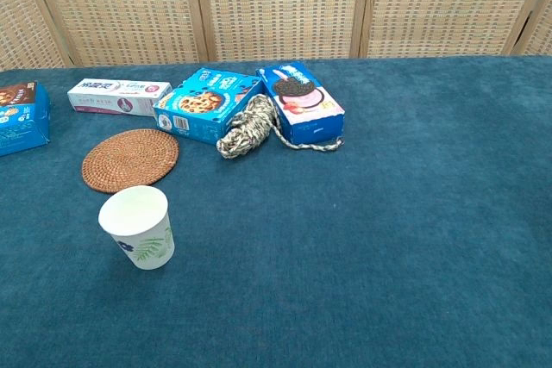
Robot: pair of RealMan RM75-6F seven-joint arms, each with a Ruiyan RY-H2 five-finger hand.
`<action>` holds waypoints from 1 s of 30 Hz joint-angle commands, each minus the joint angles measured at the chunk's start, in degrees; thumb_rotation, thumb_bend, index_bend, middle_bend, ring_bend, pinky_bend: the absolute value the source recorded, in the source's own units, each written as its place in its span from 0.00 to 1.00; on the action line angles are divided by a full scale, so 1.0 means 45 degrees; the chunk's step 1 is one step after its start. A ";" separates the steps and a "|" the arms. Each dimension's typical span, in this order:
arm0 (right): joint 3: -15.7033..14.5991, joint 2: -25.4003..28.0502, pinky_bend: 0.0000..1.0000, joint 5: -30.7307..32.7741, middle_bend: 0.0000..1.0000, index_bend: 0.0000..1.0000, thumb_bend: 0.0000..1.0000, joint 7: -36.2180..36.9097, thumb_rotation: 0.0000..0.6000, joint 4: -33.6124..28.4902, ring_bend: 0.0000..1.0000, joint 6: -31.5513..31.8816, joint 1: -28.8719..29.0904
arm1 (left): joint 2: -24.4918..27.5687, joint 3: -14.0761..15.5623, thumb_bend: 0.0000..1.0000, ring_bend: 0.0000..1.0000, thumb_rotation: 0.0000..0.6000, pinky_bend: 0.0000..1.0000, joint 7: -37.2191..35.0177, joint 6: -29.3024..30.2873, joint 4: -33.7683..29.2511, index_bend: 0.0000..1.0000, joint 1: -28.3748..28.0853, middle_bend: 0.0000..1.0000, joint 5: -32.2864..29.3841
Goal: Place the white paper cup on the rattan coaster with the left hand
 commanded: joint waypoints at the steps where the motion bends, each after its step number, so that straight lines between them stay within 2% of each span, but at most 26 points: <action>1: 0.0001 0.0006 0.00 0.0014 0.00 0.00 0.00 0.0008 1.00 0.0006 0.00 -0.0005 -0.0004 | 0.0003 0.0005 0.00 0.00 1.00 0.00 0.0008 0.0001 0.0001 0.00 0.0004 0.00 0.0011; 10: 0.0004 0.0044 0.00 0.0067 0.00 0.00 0.00 0.0103 1.00 -0.0041 0.00 -0.0025 -0.0018 | -0.0104 0.0064 0.00 0.00 1.00 0.00 0.0071 -0.0056 0.0077 0.00 -0.0096 0.00 0.0381; 14: 0.0027 0.0098 0.00 0.0071 0.00 0.00 0.00 0.0203 1.00 -0.0051 0.00 -0.0009 -0.0030 | -0.0326 0.0162 0.00 0.00 1.00 0.00 0.0683 -0.1064 0.0024 0.00 -0.0731 0.00 0.0844; 19: 0.0042 0.0109 0.00 0.0199 0.00 0.00 0.00 0.0192 1.00 -0.0026 0.00 -0.0102 0.0013 | -0.1269 -0.0119 0.00 0.00 1.00 0.00 0.2023 -0.3175 0.0349 0.00 -0.2250 0.00 0.1207; 22: 0.0062 0.0091 0.00 0.0262 0.00 0.00 0.00 0.0160 1.00 -0.0008 0.00 -0.0123 0.0034 | -0.1830 -0.0228 0.00 0.00 1.00 0.07 0.1877 -0.4385 0.0698 0.00 -0.3185 0.00 0.1428; 27: 0.0151 0.0072 0.00 0.0518 0.00 0.00 0.00 0.0154 1.00 0.0077 0.00 -0.0158 0.0082 | -0.2763 -0.0445 0.00 0.04 1.00 0.17 0.1829 -0.5028 0.1447 0.00 -0.4075 0.00 0.1969; 30: 0.0184 0.0058 0.00 0.0673 0.00 0.00 0.00 0.0135 1.00 0.0118 0.00 -0.0218 0.0125 | -0.3346 -0.0574 0.00 0.07 1.00 0.19 0.1817 -0.5339 0.1923 0.00 -0.4528 0.00 0.2127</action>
